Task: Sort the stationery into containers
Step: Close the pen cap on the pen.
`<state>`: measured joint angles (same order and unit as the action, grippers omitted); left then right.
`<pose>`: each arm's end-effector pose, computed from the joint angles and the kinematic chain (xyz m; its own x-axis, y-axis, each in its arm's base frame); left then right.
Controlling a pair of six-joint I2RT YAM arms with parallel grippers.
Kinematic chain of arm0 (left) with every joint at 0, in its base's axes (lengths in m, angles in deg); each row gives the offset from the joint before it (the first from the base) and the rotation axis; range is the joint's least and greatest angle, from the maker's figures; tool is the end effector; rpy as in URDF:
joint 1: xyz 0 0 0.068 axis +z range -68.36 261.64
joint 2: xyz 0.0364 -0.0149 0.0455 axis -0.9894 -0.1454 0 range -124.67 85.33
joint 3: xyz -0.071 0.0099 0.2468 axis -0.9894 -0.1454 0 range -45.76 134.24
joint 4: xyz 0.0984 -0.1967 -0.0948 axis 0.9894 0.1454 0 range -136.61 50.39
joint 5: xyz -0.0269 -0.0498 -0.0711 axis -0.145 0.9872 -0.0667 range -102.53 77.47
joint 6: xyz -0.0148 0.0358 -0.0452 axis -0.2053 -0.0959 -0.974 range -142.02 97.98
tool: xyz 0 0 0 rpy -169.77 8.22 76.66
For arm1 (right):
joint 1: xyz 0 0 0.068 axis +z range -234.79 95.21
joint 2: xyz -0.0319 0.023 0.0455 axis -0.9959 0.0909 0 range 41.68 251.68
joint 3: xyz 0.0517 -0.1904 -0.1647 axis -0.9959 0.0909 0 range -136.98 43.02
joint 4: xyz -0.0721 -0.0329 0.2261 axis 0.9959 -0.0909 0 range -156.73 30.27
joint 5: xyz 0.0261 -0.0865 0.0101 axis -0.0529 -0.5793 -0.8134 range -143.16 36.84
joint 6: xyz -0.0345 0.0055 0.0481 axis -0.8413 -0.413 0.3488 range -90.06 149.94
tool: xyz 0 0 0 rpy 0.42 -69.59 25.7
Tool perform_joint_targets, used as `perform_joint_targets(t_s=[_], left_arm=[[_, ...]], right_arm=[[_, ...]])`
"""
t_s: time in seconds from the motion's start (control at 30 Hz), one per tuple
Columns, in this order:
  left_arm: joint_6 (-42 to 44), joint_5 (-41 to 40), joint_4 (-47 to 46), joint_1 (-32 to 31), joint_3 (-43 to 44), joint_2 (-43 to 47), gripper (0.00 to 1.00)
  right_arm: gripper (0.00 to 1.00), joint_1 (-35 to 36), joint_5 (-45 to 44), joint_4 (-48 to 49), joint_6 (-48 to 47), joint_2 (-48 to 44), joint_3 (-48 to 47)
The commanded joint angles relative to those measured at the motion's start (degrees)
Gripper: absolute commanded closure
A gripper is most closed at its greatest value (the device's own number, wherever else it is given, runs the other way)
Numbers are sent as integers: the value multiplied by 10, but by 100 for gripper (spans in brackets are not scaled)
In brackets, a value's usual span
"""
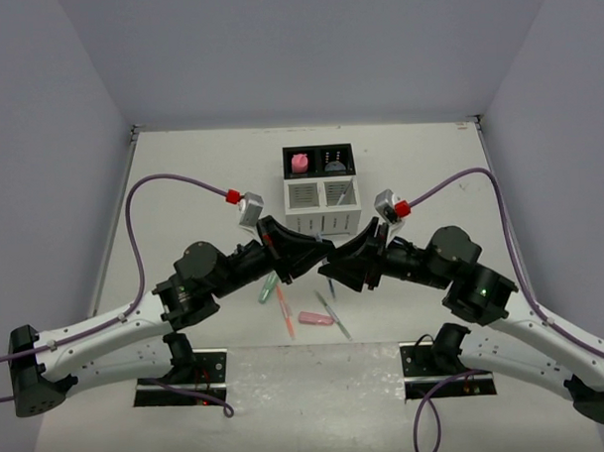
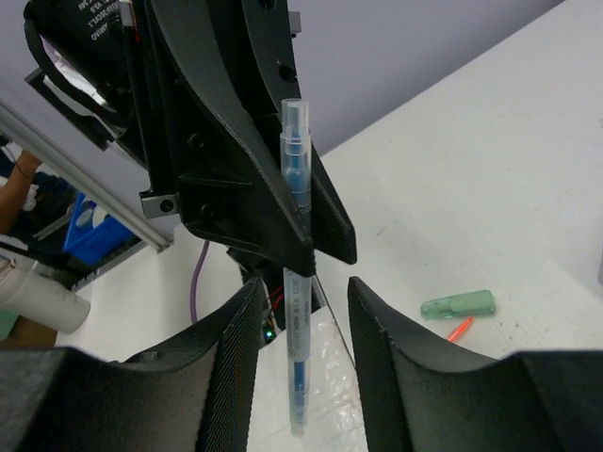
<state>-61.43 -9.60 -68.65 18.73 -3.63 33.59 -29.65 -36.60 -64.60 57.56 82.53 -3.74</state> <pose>0.0936 -0.1879 0.3555 -0.5032 -0.4086 -0.7615 0.7668 0.1953 -0.6115 0.0827 0.1405 0.3601 -0.4309 0.1589 -0.8883 -0.8460 0.2715 0.4590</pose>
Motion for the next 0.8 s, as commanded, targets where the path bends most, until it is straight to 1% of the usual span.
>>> perform_joint_targets(t_s=[0.0,0.07,0.1,0.2,0.27,0.33,0.37,0.4,0.43,0.47,0.5,0.57,0.6,0.67,0.77], left_arm=[[24,47,-46,2,6,13,100],[25,58,-47,2,10,9,100],[25,59,-48,2,10,9,100],[25,63,-48,2,12,5,100],[26,59,-44,2,14,2,99],[32,54,-32,2,19,-2,94],[35,48,-26,2,23,-3,87],[39,40,-20,2,30,-4,75],[43,30,-11,2,35,-3,58],[47,21,-1,2,41,-3,39],[50,11,11,2,48,-3,25],[60,-38,55,2,75,0,9],[63,-66,73,2,84,4,8],[70,-118,106,2,108,6,12],[75,-119,121,2,126,4,19]], right_arm=[[64,3,63,58,12,39,4],[80,3,72,75,18,49,5],[84,3,73,78,19,50,5],[84,2,81,86,21,52,5],[100,2,83,84,21,52,3],[100,3,80,83,20,51,2],[100,3,77,81,20,49,2],[100,3,71,78,20,47,3],[100,3,65,75,19,44,5],[100,3,58,73,18,40,7],[100,3,54,70,17,38,8],[100,2,52,64,14,37,9],[100,2,54,64,14,38,9],[100,3,59,62,13,40,8],[100,3,65,61,12,46,4]])
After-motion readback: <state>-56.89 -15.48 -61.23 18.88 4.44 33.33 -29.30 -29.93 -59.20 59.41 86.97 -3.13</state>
